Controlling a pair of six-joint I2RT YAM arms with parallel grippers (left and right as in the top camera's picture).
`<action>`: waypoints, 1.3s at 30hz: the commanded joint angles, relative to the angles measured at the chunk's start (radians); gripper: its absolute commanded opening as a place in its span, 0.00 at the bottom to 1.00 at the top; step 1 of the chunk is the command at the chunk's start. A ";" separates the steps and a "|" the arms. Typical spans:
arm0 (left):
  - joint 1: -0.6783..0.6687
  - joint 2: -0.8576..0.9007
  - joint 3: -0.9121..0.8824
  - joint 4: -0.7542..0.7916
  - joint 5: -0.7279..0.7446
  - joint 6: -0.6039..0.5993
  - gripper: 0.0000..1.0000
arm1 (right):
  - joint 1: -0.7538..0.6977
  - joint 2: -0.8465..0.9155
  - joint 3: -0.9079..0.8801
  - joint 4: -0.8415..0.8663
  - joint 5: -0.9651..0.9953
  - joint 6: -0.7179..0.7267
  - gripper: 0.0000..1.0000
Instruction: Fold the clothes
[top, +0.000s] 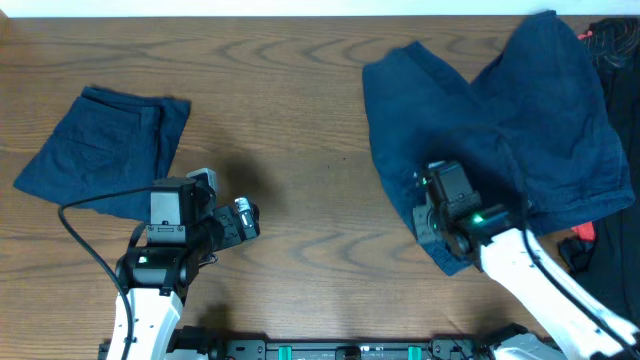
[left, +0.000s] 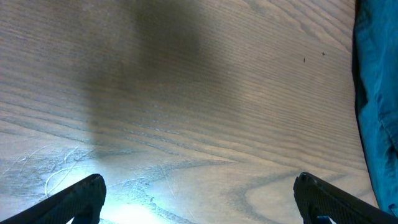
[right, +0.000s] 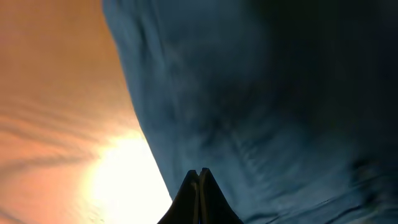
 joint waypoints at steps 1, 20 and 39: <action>0.003 0.003 0.015 -0.001 0.013 -0.006 0.98 | -0.017 -0.010 0.016 -0.035 0.042 -0.014 0.01; 0.003 0.003 0.015 -0.001 0.013 -0.006 0.98 | -0.050 0.327 -0.044 -0.064 -0.059 -0.041 0.01; 0.003 0.003 0.015 0.000 0.013 -0.006 0.98 | 0.114 0.358 0.084 0.185 -0.375 -0.038 0.05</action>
